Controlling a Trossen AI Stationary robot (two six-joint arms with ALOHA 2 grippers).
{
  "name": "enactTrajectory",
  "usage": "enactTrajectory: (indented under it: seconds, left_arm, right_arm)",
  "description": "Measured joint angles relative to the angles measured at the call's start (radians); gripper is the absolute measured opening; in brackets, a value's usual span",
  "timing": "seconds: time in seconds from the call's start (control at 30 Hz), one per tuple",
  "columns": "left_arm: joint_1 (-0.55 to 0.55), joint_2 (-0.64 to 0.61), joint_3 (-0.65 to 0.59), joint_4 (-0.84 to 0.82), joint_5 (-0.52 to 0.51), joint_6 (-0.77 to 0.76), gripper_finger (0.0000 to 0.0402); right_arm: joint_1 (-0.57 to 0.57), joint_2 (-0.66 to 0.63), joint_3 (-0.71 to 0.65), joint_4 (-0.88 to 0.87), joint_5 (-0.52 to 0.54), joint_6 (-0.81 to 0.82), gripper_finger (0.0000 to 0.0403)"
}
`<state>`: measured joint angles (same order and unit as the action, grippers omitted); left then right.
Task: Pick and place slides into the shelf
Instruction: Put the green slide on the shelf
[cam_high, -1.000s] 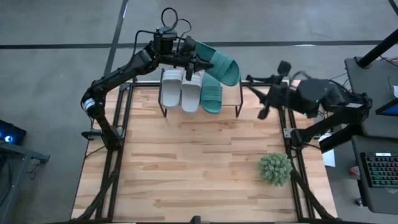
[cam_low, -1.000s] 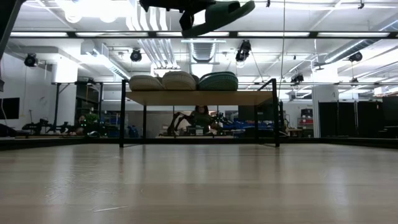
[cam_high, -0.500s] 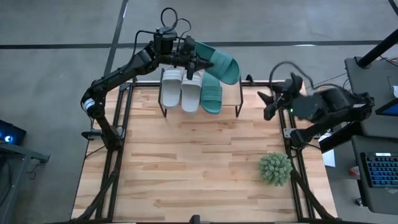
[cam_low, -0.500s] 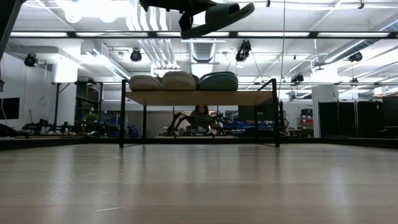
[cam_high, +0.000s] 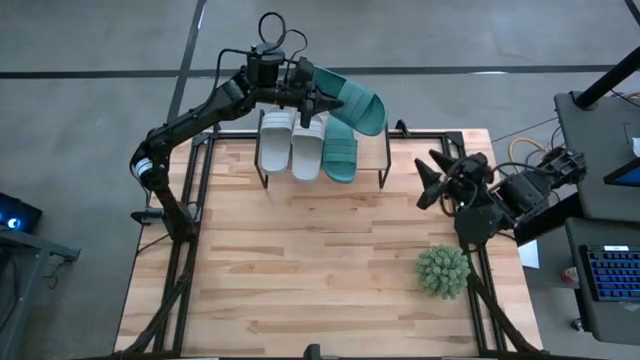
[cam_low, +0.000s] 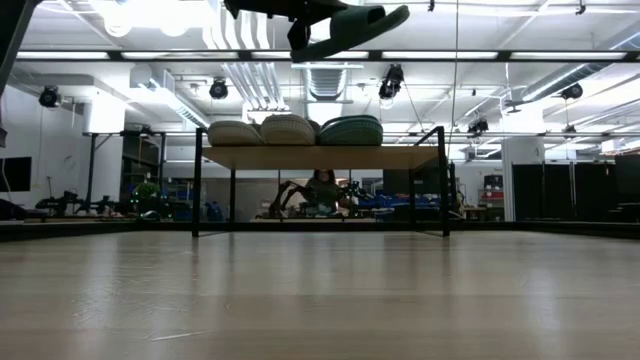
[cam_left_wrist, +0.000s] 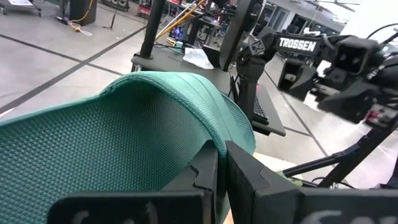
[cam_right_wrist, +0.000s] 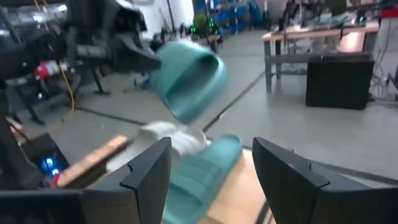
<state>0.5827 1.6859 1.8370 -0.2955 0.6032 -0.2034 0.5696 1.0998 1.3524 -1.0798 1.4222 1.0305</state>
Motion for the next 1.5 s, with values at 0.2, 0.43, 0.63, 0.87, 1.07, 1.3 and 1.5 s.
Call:
enactTrajectory:
  seconds: [0.2,0.43,0.63,0.87,1.07,1.3,1.5]
  left_arm:
    - [0.0,0.0,0.0,0.0,0.011,0.007,0.0]
    - [0.003,0.0,0.0,-0.001,0.037,0.01,0.0]
    - [0.006,0.0,0.0,-0.001,0.053,0.03,0.0]
    - [0.006,0.0,0.0,-0.001,0.108,0.053,0.0]
    - [0.006,0.0,0.0,-0.001,0.14,0.052,0.0]
    - [0.006,0.0,-0.001,-0.002,0.153,0.052,0.0]
    - [0.006,0.0,0.0,-0.001,0.156,0.052,0.0]
  right_arm:
    - [0.057,0.075,0.084,0.001,0.088,0.025,0.02]
    - [0.177,0.138,0.091,0.014,0.09,0.254,0.0173]
    - [0.285,0.226,0.09,0.153,0.135,0.416,0.0171]
    - [0.269,0.368,0.09,0.373,0.149,0.509,0.0171]
    - [0.169,0.459,0.09,0.374,0.149,0.638,0.0171]
    - [0.052,0.487,0.087,0.346,0.149,0.577,0.0171]
    - [-0.025,0.473,0.087,0.328,0.146,0.334,0.0171]
